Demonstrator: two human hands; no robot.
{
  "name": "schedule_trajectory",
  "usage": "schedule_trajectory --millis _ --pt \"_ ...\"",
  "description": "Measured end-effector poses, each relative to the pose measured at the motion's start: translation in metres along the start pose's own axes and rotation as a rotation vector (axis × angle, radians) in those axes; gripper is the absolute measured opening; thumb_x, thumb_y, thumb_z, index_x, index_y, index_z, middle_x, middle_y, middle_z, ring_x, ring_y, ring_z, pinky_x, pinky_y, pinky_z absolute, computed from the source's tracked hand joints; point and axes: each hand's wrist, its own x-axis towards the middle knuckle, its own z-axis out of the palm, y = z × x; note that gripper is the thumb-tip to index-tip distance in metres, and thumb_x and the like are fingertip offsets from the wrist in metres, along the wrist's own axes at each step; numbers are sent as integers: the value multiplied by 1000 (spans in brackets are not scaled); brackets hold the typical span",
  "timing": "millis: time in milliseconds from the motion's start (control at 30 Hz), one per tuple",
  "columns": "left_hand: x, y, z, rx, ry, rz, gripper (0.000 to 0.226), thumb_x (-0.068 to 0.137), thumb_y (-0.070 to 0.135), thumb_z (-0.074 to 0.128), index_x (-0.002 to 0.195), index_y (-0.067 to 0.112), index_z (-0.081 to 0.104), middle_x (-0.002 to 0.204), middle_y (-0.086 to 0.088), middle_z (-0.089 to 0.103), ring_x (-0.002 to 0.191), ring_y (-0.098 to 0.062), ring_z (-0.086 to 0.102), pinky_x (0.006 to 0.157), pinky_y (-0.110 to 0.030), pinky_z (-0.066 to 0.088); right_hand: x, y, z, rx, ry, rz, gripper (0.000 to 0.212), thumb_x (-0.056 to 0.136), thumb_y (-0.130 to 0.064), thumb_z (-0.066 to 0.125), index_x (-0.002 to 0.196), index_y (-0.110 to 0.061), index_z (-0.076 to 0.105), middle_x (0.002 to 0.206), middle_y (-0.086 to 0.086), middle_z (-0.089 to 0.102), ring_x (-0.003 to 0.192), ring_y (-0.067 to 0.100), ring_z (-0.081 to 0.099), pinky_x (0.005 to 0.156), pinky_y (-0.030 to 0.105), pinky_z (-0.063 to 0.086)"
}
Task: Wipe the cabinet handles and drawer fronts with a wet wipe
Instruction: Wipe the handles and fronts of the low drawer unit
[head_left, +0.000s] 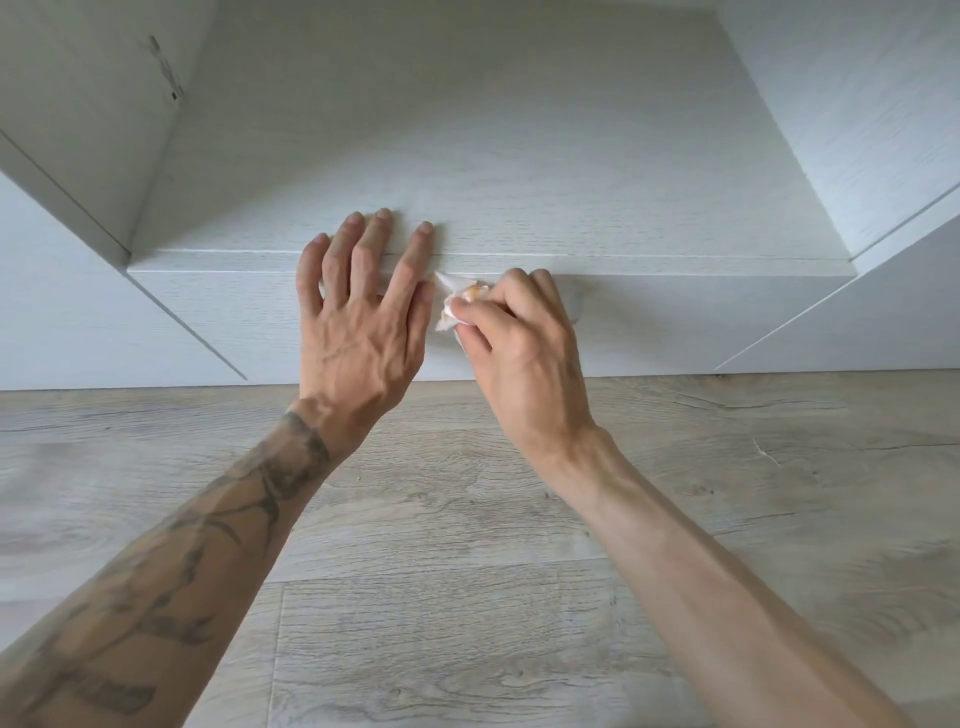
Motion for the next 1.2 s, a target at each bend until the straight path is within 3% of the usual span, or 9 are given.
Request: schedule_trajectory --millis 233,333,433,600,733,1000,1200 --pt "1 -2 -2 -9 -48 13 50 117 40 33 163 23 38 161 -17 41 150 -36 33 126 -47 12 -19 48 -31 -9 40 -28 21 82 5 86 102 5 80 90 15 70 86 28 60 78 24 49" --pt "1 -1 -4 -8 -63 4 50 116 39 33 163 22 39 161 -18 41 151 -37 33 127 -47 12 -25 76 -49 31 28 -13 22 84 7 83 105 4 80 97 18 71 89 29 67 81 27 55" --pt "2 2 -7 -10 -74 -1 50 116 39 32 163 22 39 161 -18 42 151 -37 33 127 -48 14 -29 91 -58 137 54 90 21 88 7 81 107 0 81 102 13 72 92 15 68 83 21 57" --pt "3 3 -10 -7 -98 -12 50 116 38 34 163 22 39 161 -19 41 152 -37 33 127 -49 15 -39 85 -47 346 114 254 24 87 9 81 110 0 79 107 4 73 98 17 76 87 30 64" --pt "4 4 -11 -10 -102 -21 50 116 37 36 163 21 39 162 -18 41 152 -37 32 127 -50 15 -48 73 -36 387 175 332 27 90 4 82 116 -4 77 106 2 72 96 16 77 87 27 64" --pt "4 4 -14 -6 -143 -24 50 116 38 34 163 24 37 163 -16 38 153 -35 31 128 -48 13 -46 64 -38 222 207 261 23 90 9 79 109 -3 79 103 9 75 84 18 74 77 40 65" --pt "6 6 -26 -24 -209 -27 52 115 36 35 165 22 36 165 -16 37 155 -36 31 129 -51 16 -45 39 -32 228 177 256 20 88 8 80 105 -1 81 100 11 76 79 20 75 74 37 64"
